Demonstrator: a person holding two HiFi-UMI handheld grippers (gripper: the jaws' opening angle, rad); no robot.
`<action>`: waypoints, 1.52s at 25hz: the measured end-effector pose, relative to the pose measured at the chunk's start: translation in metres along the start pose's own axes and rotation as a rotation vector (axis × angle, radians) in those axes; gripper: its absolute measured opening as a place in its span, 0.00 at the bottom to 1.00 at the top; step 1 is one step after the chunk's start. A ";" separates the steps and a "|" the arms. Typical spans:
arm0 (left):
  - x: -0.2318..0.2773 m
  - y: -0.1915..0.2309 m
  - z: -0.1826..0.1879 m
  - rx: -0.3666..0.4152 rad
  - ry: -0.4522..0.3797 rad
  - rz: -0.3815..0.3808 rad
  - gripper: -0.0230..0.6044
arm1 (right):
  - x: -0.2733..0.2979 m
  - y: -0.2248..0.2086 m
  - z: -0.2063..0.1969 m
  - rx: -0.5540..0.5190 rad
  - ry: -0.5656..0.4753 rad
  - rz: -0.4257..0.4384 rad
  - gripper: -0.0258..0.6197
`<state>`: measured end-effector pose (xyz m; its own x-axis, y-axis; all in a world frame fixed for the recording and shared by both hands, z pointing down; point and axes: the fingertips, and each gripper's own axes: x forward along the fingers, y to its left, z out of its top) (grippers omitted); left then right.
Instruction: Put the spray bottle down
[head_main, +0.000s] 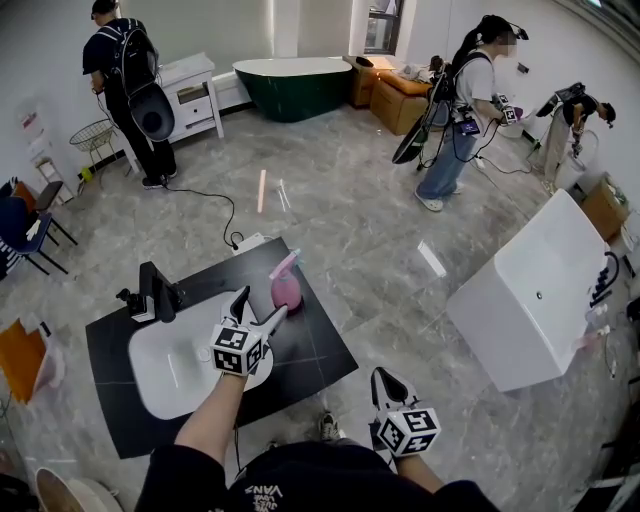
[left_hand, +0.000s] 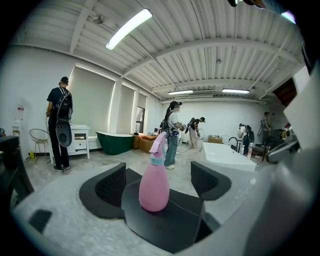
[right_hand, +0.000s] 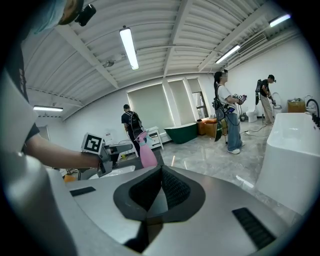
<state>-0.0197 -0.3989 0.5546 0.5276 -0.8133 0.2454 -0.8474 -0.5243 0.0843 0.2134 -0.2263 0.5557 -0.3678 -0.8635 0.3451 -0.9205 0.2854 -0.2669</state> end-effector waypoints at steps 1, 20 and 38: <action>-0.009 -0.001 -0.002 -0.001 0.001 -0.008 0.68 | 0.000 0.007 -0.001 0.001 -0.003 0.001 0.04; -0.179 -0.011 0.008 0.001 -0.112 -0.087 0.23 | -0.020 0.124 -0.023 -0.007 -0.064 0.014 0.04; -0.296 -0.021 -0.025 -0.036 -0.144 -0.156 0.05 | -0.046 0.188 -0.066 0.003 -0.043 -0.009 0.04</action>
<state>-0.1598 -0.1408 0.5038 0.6536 -0.7520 0.0861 -0.7549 -0.6395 0.1451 0.0487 -0.1050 0.5493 -0.3532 -0.8832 0.3084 -0.9234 0.2763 -0.2664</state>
